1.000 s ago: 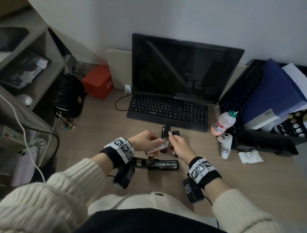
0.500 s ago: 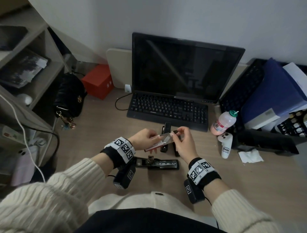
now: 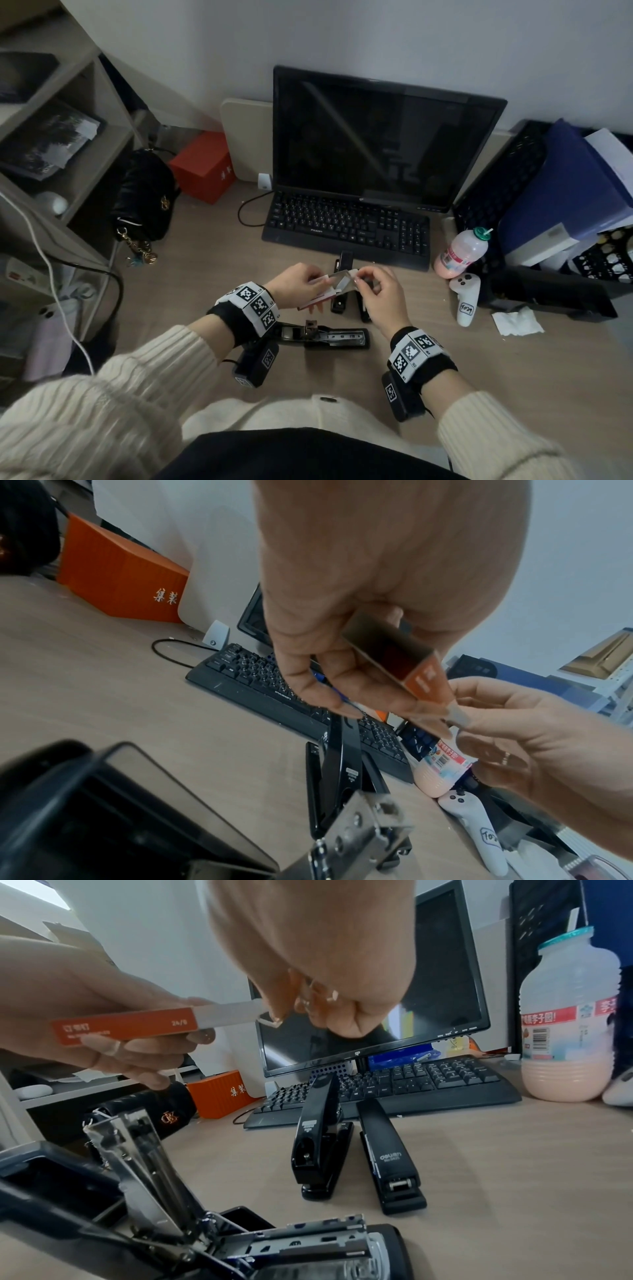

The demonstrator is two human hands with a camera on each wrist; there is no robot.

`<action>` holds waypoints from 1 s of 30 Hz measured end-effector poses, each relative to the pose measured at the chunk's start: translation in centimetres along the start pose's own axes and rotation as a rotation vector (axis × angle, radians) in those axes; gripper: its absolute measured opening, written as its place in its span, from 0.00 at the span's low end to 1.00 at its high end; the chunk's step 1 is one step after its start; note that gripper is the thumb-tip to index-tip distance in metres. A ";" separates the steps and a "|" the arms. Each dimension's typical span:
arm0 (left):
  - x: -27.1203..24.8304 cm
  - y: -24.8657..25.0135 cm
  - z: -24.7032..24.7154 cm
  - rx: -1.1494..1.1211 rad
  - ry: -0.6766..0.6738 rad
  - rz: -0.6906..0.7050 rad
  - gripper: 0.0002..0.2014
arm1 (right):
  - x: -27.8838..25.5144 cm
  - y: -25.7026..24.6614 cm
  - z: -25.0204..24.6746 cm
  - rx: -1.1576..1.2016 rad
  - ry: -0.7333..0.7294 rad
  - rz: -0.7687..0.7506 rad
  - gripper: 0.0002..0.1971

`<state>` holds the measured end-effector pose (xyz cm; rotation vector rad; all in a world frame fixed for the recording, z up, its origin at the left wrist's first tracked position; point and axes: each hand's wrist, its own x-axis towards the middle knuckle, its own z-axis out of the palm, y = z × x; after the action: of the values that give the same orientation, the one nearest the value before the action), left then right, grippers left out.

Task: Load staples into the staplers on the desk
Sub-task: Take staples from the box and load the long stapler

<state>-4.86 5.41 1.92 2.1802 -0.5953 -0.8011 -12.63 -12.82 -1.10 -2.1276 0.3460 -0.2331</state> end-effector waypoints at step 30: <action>-0.4 -0.2 0.0 0.052 -0.047 -0.029 0.20 | -0.6 -0.4 -0.2 0.183 -0.150 0.125 0.16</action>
<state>-5.09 5.78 1.89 2.2269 -0.6150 -0.8633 -13.21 -12.50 -0.69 -1.9221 0.3545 -0.0305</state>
